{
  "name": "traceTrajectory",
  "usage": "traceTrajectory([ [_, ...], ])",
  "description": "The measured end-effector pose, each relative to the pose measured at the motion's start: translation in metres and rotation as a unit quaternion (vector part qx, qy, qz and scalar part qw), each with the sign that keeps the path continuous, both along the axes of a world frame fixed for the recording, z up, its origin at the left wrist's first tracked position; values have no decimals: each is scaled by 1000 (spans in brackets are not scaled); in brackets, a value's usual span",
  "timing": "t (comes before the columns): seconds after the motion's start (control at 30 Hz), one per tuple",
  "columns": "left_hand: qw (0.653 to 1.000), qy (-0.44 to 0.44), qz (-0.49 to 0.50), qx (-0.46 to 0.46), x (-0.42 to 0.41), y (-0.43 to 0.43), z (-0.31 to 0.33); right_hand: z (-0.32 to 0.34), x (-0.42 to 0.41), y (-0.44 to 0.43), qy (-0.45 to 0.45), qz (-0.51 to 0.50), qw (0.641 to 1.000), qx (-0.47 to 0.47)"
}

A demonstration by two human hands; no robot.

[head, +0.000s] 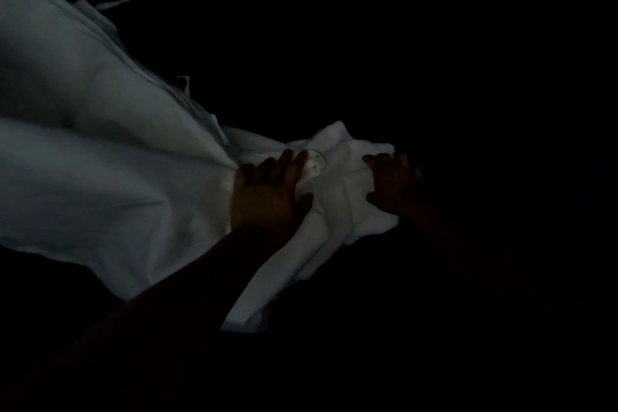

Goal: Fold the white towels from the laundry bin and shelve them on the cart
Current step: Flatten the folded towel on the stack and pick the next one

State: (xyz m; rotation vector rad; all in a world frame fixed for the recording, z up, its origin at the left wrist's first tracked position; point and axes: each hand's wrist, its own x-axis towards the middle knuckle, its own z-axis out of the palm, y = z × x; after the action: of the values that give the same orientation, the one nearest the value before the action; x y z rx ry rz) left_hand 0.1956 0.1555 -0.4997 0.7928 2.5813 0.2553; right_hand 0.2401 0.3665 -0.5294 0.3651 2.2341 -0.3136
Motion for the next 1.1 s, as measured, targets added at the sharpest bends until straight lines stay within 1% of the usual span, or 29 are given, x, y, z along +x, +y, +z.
traceTrajectory([
  [0.07, 1000, -21, 0, -3, 1, -2, -6, -7, 4, 0, -2, -1, 1000, -7],
  [0.17, 998, -57, 10, -12, 2, -1, -8, -7, 8, 4, 18, 1, 1000, -13],
  [0.23, 995, -96, 31, -17, 1, 3, -6, -1, 6, 6, 30, -19, 998, -50],
  [0.27, 995, -96, 38, -16, 1, 4, -5, 1, 7, 6, 44, -32, 996, -77],
  [0.4, 993, -106, 54, -26, -2, 6, 2, 17, 2, -1, 144, -41, 980, -129],
  [0.47, 992, -115, 32, -33, -2, 7, 5, 28, -1, -6, 189, -28, 970, -150],
  [0.53, 994, -103, 18, -4, 0, 7, 12, 41, -7, -7, 242, -19, 953, -181],
  [0.6, 992, -124, 7, -14, -2, 8, 23, 65, -19, -5, 243, -55, 944, -214],
  [0.63, 986, -166, 19, -24, -4, 7, 29, 74, -26, 0, 244, -70, 940, -226],
  [0.67, 980, -193, 40, -14, -6, 7, 37, 82, -30, 4, 244, -69, 939, -232],
  [0.77, 965, -239, 100, 40, -13, 15, 68, 116, -36, 6, 250, -60, 937, -236],
  [0.9, 945, -289, 126, 82, -4, 25, 120, 177, -44, -6, 289, -77, 928, -224],
  [1.0, 933, -291, 174, 117, -2, 30, 161, 231, -57, -15, 311, -39, 924, -220],
  [1.07, 932, -267, 203, 136, -3, 34, 192, 272, -60, -18, 326, -13, 919, -221],
  [1.1, 933, -252, 210, 151, -2, 36, 210, 294, -59, -16, 337, -17, 914, -224],
])
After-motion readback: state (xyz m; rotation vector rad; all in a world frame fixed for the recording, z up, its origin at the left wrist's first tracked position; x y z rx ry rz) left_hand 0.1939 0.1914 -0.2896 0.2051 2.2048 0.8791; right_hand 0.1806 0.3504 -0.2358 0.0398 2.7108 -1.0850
